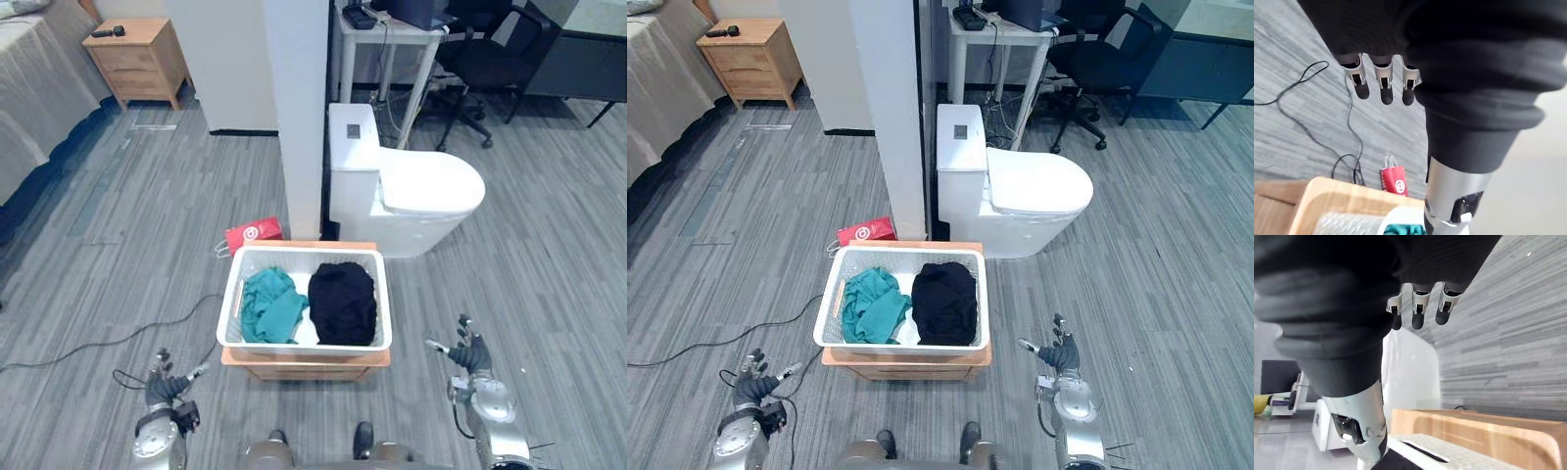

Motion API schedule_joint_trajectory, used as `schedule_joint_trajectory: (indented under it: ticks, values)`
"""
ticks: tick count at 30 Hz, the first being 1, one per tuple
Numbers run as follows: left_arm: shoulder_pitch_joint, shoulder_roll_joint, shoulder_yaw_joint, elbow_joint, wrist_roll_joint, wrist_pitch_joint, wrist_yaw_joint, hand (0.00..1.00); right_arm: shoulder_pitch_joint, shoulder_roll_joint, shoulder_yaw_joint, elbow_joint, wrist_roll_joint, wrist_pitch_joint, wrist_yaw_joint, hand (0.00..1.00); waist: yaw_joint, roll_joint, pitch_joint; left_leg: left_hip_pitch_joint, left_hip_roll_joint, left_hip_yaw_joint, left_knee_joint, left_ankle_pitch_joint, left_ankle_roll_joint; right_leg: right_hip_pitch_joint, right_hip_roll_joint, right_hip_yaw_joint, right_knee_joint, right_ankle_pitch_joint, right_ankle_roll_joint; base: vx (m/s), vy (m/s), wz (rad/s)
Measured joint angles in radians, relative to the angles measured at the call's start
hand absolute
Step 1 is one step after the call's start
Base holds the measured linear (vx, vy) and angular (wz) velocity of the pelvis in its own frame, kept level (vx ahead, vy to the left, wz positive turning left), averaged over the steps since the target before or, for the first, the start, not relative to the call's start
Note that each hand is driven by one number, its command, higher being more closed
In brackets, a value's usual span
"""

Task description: Pick up the laundry basket with both hands and put the clothes into the washing machine.

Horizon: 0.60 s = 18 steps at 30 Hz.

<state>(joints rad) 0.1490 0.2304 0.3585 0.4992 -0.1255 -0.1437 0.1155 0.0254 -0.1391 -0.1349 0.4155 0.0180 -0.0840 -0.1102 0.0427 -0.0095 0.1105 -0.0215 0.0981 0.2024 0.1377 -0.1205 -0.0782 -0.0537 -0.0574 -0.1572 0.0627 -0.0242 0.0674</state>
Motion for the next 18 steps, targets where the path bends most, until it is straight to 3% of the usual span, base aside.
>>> schedule_joint_trajectory:
  ticks: [4, 7, 9, 18]
  values:
    - [-0.073, 0.051, -0.054, 0.049, 0.008, 0.002, 0.010, 0.00, -0.082, -0.043, 0.072, 0.063, -0.018, 0.000, -0.001, 0.00, 0.000, 0.010, 0.005, -0.010, -0.001, 0.001, -0.002, 0.006, 0.009, -0.007, 0.005, 0.017, -0.027, 0.027, -0.005, -0.03, -0.007, -0.15]
    - [-0.196, 0.083, -0.133, 0.174, 0.019, 0.003, 0.022, 0.00, -0.205, -0.065, 0.141, 0.163, -0.022, 0.002, -0.004, 0.00, 0.001, 0.024, 0.030, -0.076, -0.004, 0.021, 0.001, 0.025, 0.026, -0.085, 0.004, 0.038, -0.027, 0.066, -0.011, -0.14, -0.005, -0.25]
    - [-0.293, 0.094, -0.178, 0.240, 0.025, 0.006, 0.023, 0.00, -0.303, -0.063, 0.192, 0.238, -0.021, 0.015, -0.005, 0.00, 0.001, 0.022, 0.089, -0.131, -0.004, 0.038, 0.022, 0.037, 0.030, -0.143, 0.003, 0.061, -0.022, 0.096, -0.013, -0.23, -0.020, -0.26]
    - [-0.611, 0.166, -0.294, 0.400, 0.033, 0.013, 0.070, 0.00, -0.634, -0.054, 0.200, 0.438, -0.015, 0.037, -0.086, 0.00, 0.003, -0.020, 0.265, -0.305, 0.036, 0.046, 0.160, 0.035, 0.032, -0.290, 0.016, 0.083, 0.028, 0.139, -0.027, -0.19, -0.053, -0.10]
